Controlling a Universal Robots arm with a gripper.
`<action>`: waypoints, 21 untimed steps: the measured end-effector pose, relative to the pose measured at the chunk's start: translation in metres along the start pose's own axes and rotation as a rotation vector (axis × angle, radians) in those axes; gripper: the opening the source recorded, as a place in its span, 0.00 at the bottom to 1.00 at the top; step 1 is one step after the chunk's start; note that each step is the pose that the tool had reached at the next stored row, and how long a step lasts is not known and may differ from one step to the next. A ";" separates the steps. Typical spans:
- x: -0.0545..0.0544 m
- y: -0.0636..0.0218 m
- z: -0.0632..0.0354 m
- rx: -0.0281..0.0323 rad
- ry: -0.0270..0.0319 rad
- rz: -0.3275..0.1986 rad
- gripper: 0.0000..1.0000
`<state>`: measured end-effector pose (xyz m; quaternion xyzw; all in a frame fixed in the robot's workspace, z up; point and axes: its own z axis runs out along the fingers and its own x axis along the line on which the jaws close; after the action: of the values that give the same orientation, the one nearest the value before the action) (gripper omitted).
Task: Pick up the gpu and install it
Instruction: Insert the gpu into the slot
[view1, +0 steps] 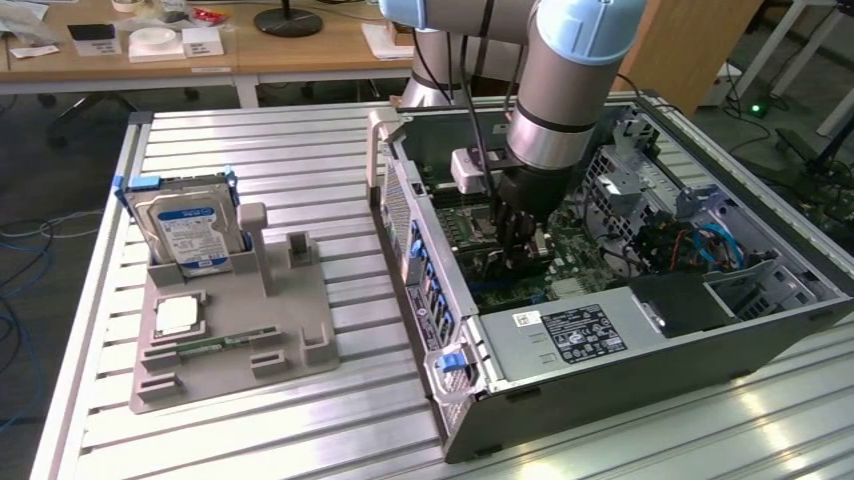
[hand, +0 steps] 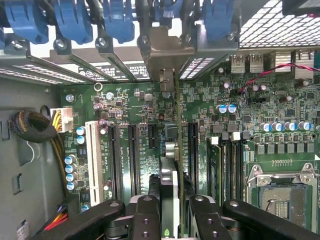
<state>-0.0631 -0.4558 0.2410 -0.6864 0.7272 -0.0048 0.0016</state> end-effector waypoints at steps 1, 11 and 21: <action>0.000 0.0000 0.0000 0.0001 0.0001 0.000 0.27; 0.000 0.0025 0.0000 0.0001 0.0000 0.000 0.27; 0.000 0.0012 0.0000 0.0001 0.0000 0.000 0.27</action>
<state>-0.0644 -0.4553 0.2410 -0.6865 0.7271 -0.0049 0.0016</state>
